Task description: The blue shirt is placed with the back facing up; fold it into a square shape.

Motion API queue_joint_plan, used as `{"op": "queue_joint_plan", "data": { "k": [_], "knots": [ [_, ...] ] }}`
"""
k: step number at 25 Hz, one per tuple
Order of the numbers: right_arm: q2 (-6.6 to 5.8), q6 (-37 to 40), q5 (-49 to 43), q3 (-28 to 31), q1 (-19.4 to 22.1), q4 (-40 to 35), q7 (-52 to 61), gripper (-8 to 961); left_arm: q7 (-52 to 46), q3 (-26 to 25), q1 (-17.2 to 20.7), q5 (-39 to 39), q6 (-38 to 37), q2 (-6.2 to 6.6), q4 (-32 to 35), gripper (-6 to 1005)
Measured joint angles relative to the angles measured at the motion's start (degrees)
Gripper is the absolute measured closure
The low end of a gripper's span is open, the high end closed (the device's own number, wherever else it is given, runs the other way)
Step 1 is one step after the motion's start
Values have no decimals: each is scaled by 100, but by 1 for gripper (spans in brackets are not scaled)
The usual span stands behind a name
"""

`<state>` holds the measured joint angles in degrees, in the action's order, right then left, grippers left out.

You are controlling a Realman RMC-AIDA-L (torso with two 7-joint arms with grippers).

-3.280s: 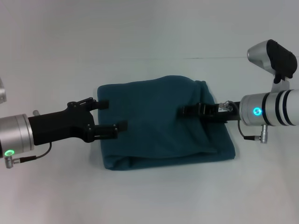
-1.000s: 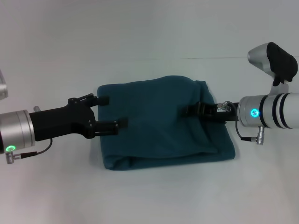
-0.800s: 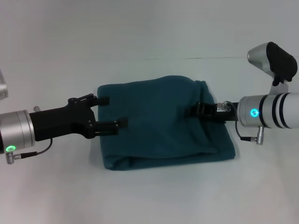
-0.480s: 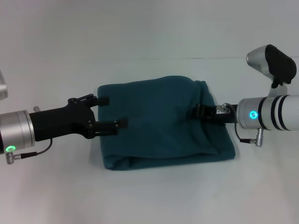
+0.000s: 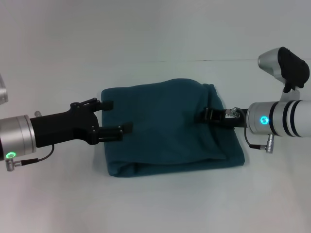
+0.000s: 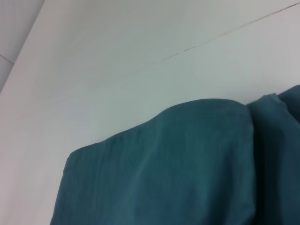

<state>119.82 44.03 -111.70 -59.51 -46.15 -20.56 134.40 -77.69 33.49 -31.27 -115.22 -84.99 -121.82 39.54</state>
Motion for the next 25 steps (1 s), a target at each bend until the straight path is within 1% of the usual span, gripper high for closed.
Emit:
{"op": "queue_joint_plan", "data": {
  "k": [11,25],
  "knots": [
    [-43,200,198,19,128,-151,-131,933,0,-4,-7,0,1,0,1,52],
    [-42,679,233,31,356,-860,-228,927,-12,-10,-9,0,17,0,-23,51]
  ]
}}
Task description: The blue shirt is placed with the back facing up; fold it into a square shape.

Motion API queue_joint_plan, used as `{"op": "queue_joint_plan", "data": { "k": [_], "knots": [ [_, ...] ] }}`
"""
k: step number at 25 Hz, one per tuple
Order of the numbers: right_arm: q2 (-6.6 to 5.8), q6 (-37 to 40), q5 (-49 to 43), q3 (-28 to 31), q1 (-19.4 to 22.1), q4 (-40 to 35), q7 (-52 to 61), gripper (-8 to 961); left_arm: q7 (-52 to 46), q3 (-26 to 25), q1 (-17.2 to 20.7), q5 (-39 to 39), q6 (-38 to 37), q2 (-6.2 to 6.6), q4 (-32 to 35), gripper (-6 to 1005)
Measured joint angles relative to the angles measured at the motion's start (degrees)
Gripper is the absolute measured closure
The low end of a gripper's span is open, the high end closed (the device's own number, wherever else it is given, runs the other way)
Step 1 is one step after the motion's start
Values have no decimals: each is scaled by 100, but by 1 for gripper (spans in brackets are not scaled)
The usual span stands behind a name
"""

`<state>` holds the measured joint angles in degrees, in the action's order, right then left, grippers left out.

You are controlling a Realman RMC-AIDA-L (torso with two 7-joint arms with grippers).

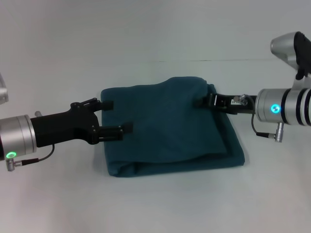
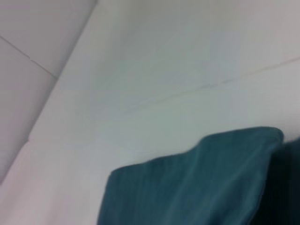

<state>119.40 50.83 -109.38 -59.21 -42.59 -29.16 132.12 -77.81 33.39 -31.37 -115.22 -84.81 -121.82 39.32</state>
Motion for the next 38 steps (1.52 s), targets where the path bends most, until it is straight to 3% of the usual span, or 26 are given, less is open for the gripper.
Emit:
{"op": "queue_joint_plan", "data": {
  "k": [12,34,38],
  "knots": [
    [-24,421,228,46,2,-393,-106,899,-6,-178,45,7,-41,49,26,51],
    [-301,122,153,-2,106,512,-68,846,1,-132,57,-17,-17,25,-9,52],
    [-339,150,152,-23,35,650,-40,694,13,-130,56,-17,-13,20,-12,51]
  ]
}}
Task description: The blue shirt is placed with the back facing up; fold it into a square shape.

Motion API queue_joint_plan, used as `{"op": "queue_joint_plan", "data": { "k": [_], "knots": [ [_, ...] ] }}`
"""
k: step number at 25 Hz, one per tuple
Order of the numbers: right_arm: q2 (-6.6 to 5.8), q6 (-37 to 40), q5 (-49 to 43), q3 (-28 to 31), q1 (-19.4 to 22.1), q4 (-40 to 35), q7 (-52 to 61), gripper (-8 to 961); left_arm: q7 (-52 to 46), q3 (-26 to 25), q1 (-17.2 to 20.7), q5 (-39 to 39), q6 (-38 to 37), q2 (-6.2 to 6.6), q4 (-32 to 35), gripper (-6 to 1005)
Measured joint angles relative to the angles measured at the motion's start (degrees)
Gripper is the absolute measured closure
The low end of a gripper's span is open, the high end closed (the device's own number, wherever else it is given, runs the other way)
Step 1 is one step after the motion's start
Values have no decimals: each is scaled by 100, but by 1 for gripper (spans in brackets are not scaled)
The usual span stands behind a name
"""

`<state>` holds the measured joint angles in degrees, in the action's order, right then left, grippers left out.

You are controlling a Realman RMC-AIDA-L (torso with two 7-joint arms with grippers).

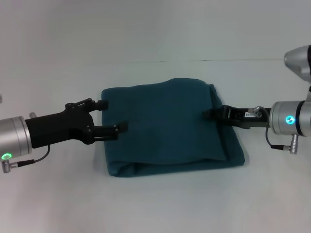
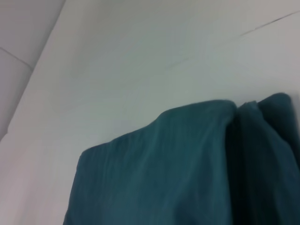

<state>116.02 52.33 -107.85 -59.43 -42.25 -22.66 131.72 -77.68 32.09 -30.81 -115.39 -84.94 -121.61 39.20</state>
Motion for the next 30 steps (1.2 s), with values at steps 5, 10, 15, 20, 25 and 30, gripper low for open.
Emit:
{"op": "queue_joint_plan", "data": {
  "k": [5,10,15,20,25,30],
  "knots": [
    [39,-46,0,-92,-72,56,66,491,23,-8,-7,16,5,-1,0,51],
    [104,-221,0,-137,-202,229,118,390,42,-1,-28,20,48,10,0,51],
    [178,-386,1,-152,-256,267,117,360,60,-4,-30,25,75,17,2,52],
    [256,-543,2,-187,-302,268,103,361,61,-15,-40,26,75,23,17,52],
    [273,-597,2,-194,-335,270,94,395,60,-18,-52,26,75,26,17,52],
    [291,-632,2,-193,-345,270,65,429,60,-29,-57,26,75,35,24,52]
  ]
}}
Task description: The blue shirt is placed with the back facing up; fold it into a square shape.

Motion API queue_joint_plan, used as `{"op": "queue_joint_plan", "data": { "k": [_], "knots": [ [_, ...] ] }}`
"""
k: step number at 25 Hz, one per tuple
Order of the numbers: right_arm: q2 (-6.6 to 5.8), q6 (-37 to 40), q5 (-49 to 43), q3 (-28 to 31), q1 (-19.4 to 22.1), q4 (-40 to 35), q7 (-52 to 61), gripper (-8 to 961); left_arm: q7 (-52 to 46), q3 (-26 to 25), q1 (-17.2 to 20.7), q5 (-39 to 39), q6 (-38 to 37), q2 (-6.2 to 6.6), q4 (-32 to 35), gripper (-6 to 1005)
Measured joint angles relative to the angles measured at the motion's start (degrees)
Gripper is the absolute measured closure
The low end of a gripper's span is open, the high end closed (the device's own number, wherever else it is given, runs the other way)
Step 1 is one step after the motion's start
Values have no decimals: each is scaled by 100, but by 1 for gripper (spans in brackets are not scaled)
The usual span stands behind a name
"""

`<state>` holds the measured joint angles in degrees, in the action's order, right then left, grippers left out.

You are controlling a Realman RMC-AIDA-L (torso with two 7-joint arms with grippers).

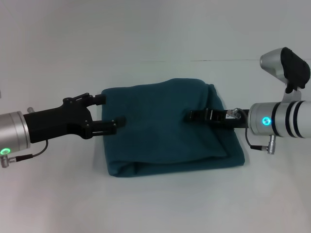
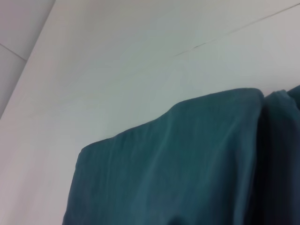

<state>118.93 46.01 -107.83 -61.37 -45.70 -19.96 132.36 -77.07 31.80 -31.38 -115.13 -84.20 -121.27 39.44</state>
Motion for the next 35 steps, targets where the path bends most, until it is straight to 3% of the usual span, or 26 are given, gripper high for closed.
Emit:
{"op": "queue_joint_plan", "data": {
  "k": [6,20,35],
  "knots": [
    [50,-49,0,-1,-16,-35,-49,469,-12,-10,0,0,1,-1,4,52],
    [60,-167,38,-7,-18,0,-90,887,-26,-7,0,-1,51,-2,-16,51],
    [61,284,887,72,99,-173,-1164,870,-36,-16,0,-1,147,-2,11,51]
  ]
}}
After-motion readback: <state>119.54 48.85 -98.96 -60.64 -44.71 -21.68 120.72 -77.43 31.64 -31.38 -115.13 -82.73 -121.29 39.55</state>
